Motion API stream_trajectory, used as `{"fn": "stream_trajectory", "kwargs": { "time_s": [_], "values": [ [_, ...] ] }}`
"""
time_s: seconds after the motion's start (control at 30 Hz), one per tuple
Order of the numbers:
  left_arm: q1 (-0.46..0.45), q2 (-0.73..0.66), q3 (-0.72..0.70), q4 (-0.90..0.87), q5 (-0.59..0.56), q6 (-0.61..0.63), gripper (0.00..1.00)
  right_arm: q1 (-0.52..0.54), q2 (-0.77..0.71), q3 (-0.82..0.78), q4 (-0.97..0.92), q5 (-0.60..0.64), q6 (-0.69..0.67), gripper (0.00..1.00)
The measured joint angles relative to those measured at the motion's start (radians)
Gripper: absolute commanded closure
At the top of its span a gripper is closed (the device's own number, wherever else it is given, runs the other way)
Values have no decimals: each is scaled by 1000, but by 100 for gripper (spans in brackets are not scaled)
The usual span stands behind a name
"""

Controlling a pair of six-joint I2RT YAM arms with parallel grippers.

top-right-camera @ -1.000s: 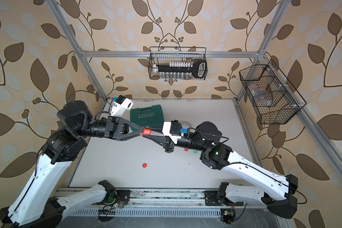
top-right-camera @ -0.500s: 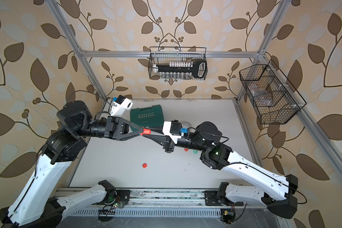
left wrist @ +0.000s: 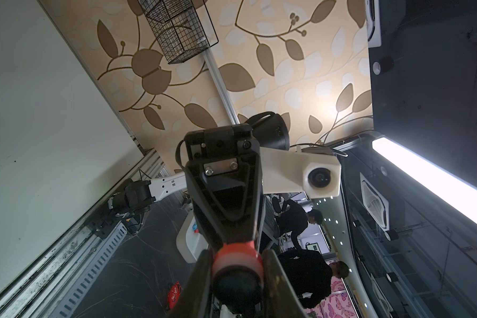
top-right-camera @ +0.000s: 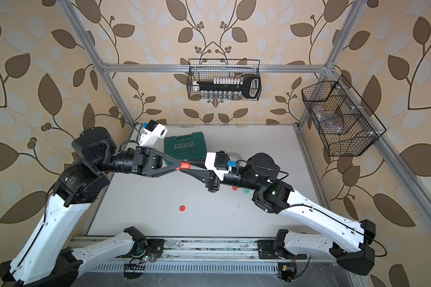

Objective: Close the stamp cap
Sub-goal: Pick up the stamp from the center of the board.

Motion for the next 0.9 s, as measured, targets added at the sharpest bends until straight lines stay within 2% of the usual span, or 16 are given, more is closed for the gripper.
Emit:
{"fn": "stream_trajectory", "kwargs": {
  "time_s": [0.17, 0.23, 0.33, 0.4, 0.53, 0.67, 0.8, 0.9],
  "values": [
    [0, 0, 0, -1, -4, 5, 93, 0, 0, 3, -10, 0, 3, 97],
    [0, -1, 0, -2, -5, 8, 81, 0, 0, 6, -16, 2, 3, 99],
    [0, -2, 0, -14, -20, 27, 56, 0, 0, 8, -29, 9, 5, 100],
    [-1, -2, 3, -53, -51, 57, 48, 0, 0, 8, -41, 21, 11, 100],
    [-6, 13, 48, -196, -170, 143, 44, 0, 0, 8, -95, 69, 34, 100],
    [-6, 18, 112, -355, -357, 245, 42, 7, -3, 9, -182, 140, 78, 100],
    [-2, 21, 131, -482, -555, 343, 42, 52, -3, 10, -306, 245, 121, 100],
    [36, 31, 116, -541, -671, 414, 42, 103, 24, 28, -405, 331, 167, 100]
  ]
}}
